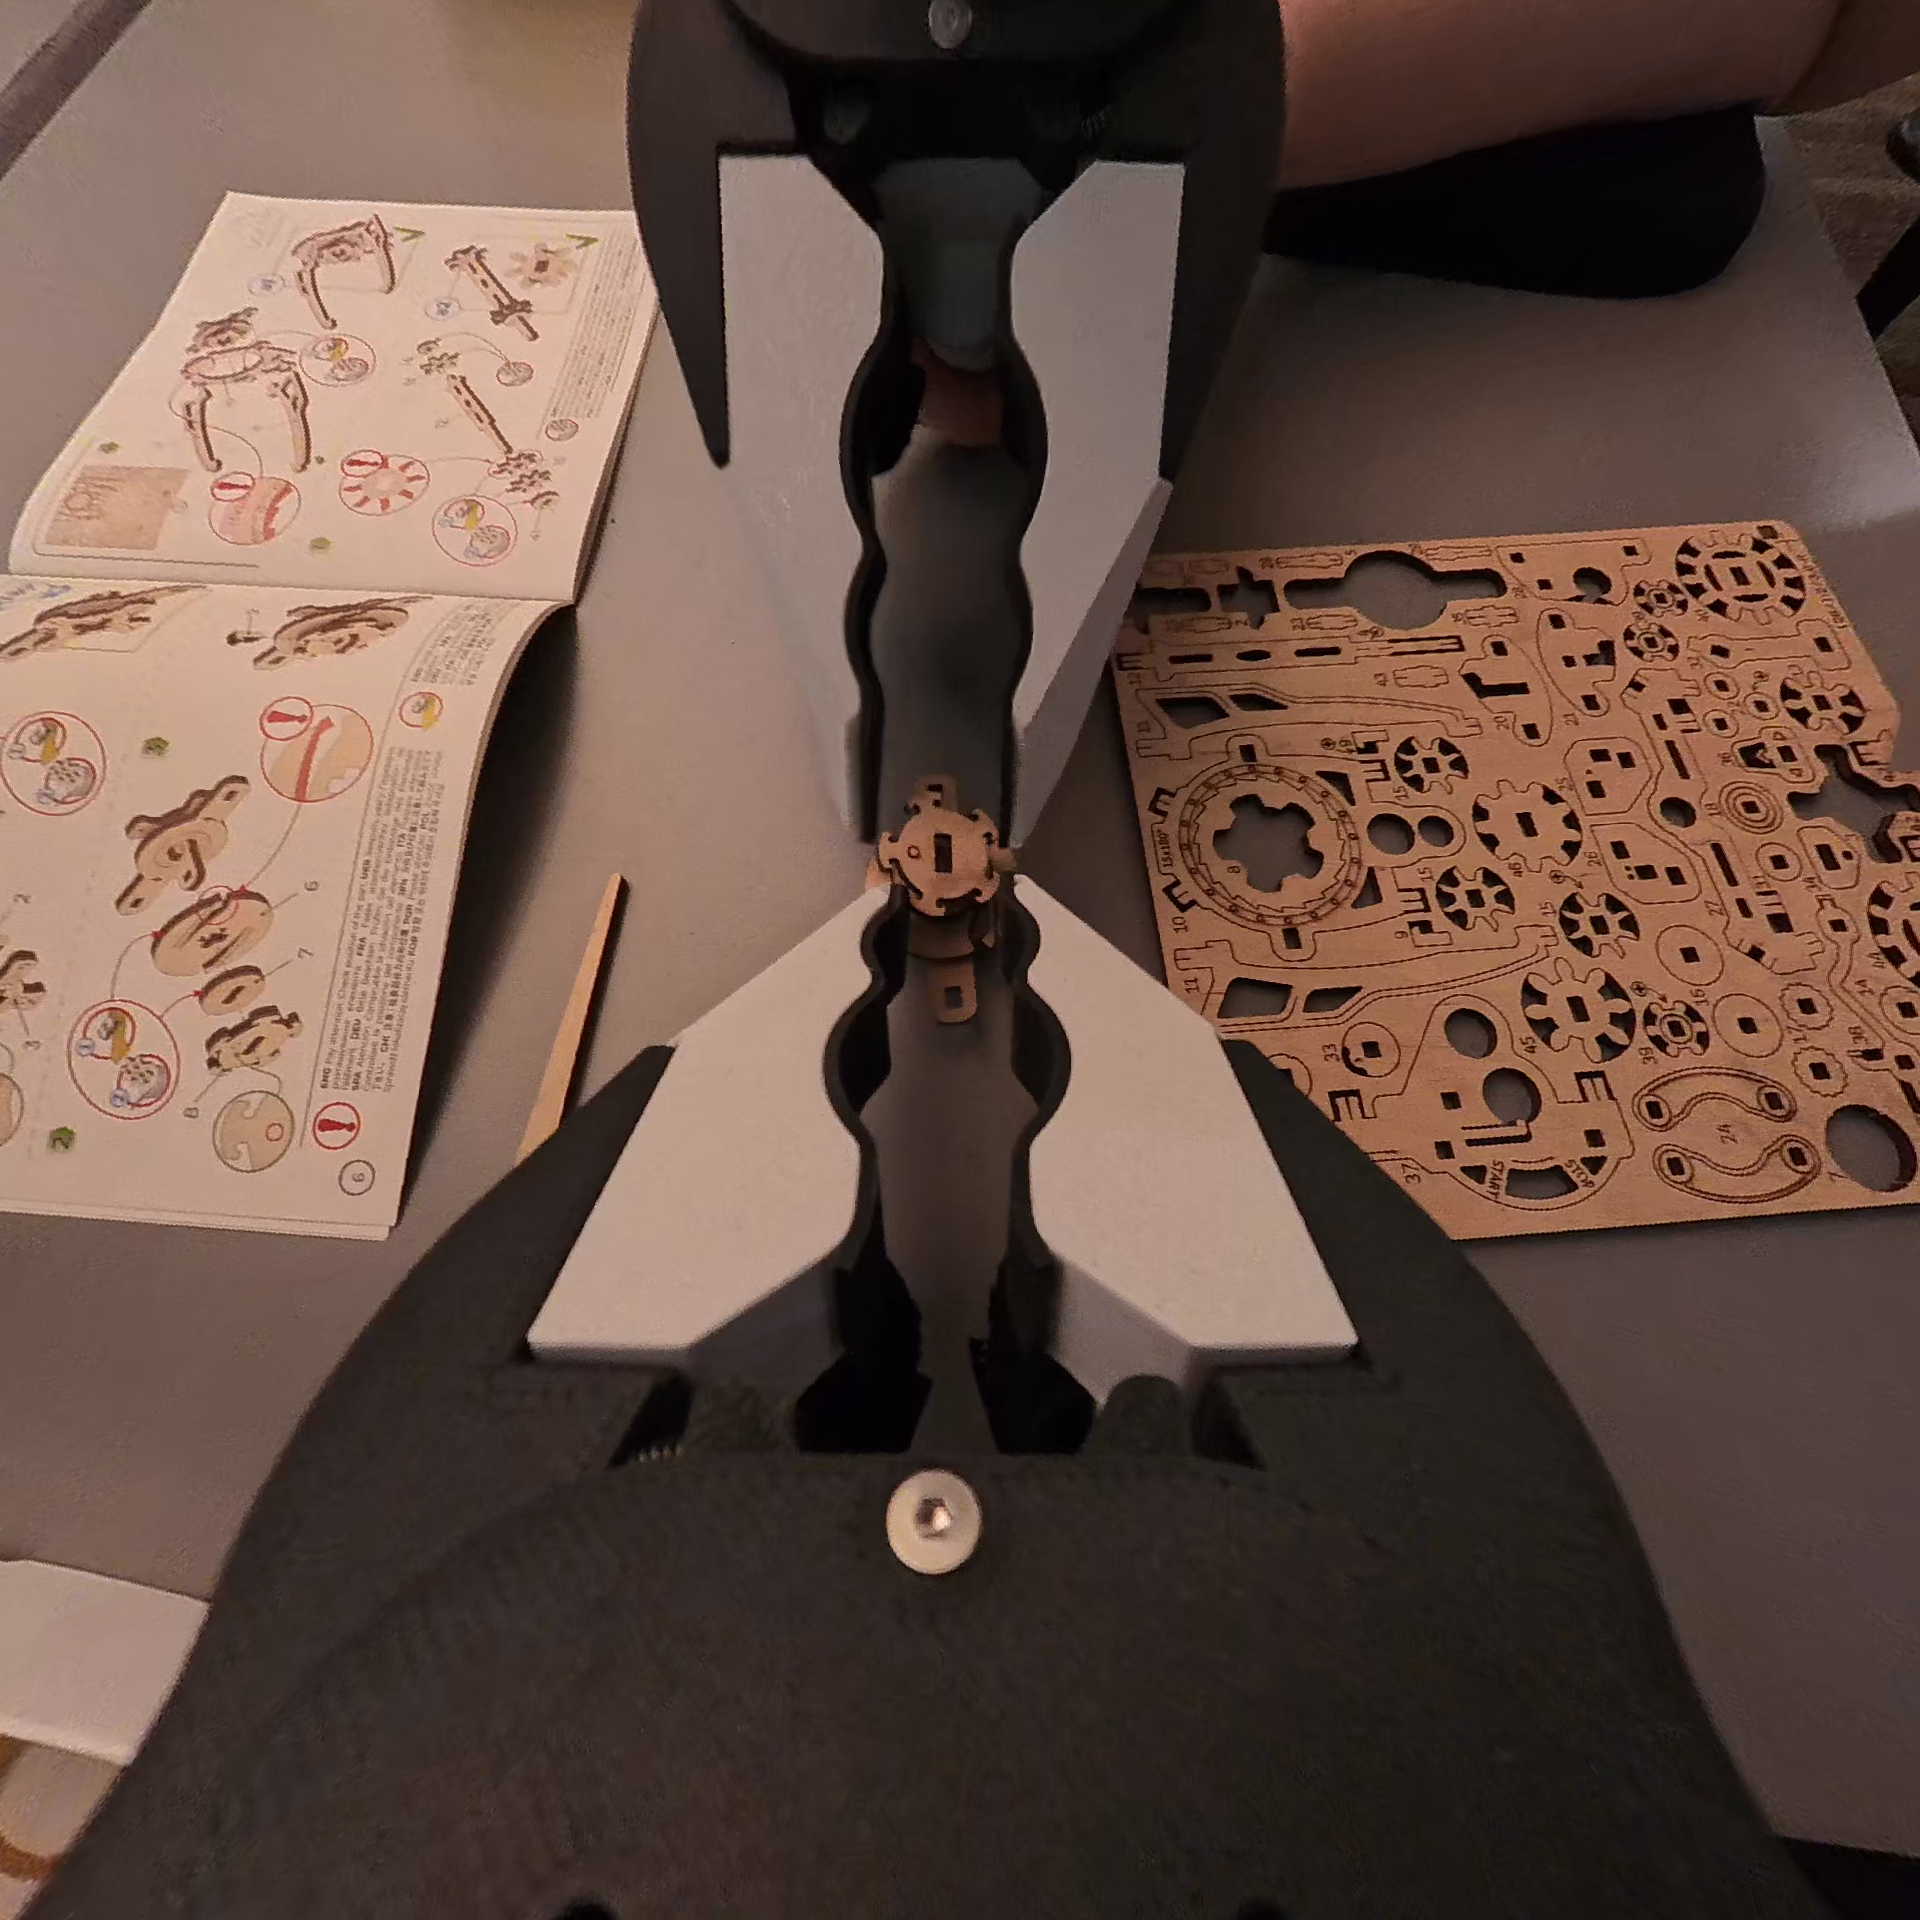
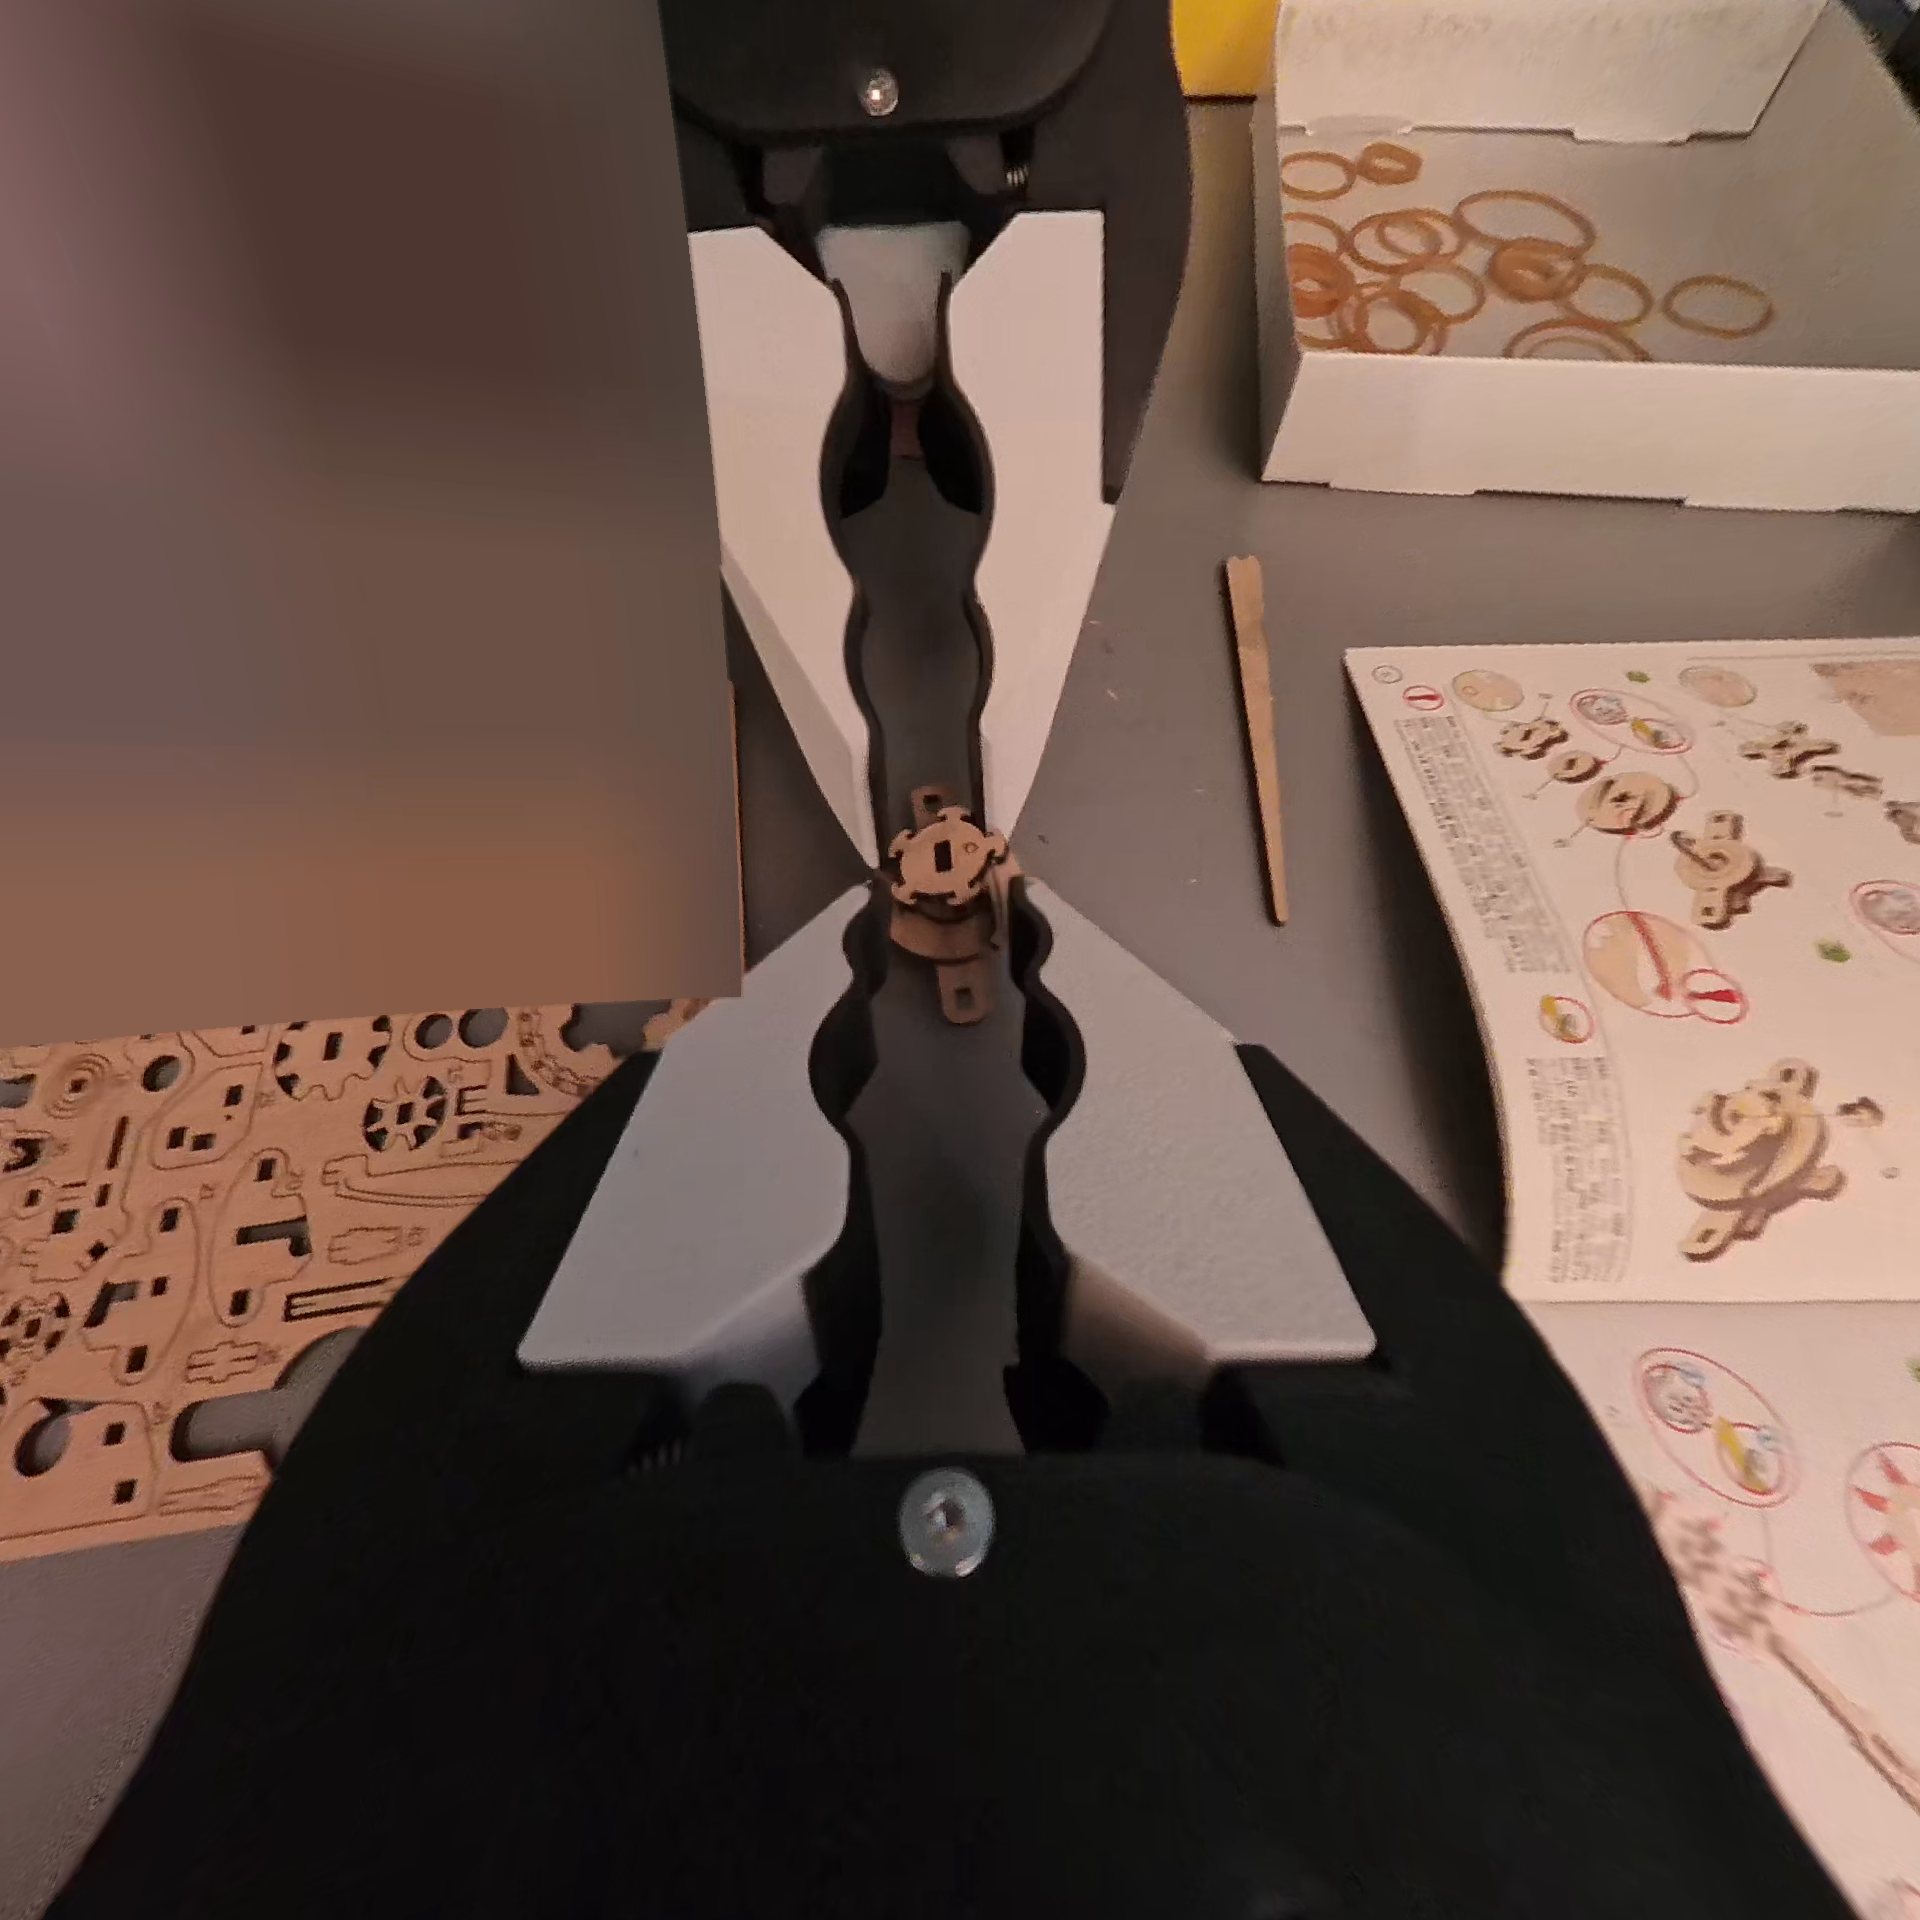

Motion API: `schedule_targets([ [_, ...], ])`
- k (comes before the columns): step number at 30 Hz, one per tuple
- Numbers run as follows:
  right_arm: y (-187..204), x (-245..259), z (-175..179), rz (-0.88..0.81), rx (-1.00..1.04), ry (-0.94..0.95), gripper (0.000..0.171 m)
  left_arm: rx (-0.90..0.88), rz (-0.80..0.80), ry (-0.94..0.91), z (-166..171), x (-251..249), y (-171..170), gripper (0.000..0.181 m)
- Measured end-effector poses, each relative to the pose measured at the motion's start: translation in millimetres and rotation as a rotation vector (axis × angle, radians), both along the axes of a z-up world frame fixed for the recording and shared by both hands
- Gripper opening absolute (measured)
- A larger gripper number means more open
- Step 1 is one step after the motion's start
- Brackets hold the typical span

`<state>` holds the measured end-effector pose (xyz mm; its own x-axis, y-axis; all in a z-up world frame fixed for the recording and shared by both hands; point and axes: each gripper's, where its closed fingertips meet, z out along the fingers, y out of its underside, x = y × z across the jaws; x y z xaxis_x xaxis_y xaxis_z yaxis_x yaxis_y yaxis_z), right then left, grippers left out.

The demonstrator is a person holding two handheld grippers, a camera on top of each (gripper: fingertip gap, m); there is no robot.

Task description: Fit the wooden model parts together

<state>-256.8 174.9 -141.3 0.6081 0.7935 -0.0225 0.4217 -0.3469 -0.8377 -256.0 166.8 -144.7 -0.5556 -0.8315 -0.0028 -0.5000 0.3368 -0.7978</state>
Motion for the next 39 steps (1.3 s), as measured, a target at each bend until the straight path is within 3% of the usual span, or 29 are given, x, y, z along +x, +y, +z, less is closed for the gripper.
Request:
schedule_targets([
  [10, -4, -5, 11, 0.081, 0.227, -0.132, 0.025, -0.004, 0.001, 0.001, 0, 0, 0, 0.015],
  [16, 1, -5, 9, 0.044, 0.211, -0.115, 0.014, -0.003, 0.004, 0.002, 0, 1, 1, 0.015],
  [28, 3, -4, 8, 0.011, 0.063, 0.054, 0.013, -0.021, 0.006, 0.003, 0, 1, 0, 0.015],
  [39, 3, -7, 6, 0.000, 0.062, 0.015, 0.007, -0.045, 0.007, 0.016, -1, 1, 1, 0.016],
])
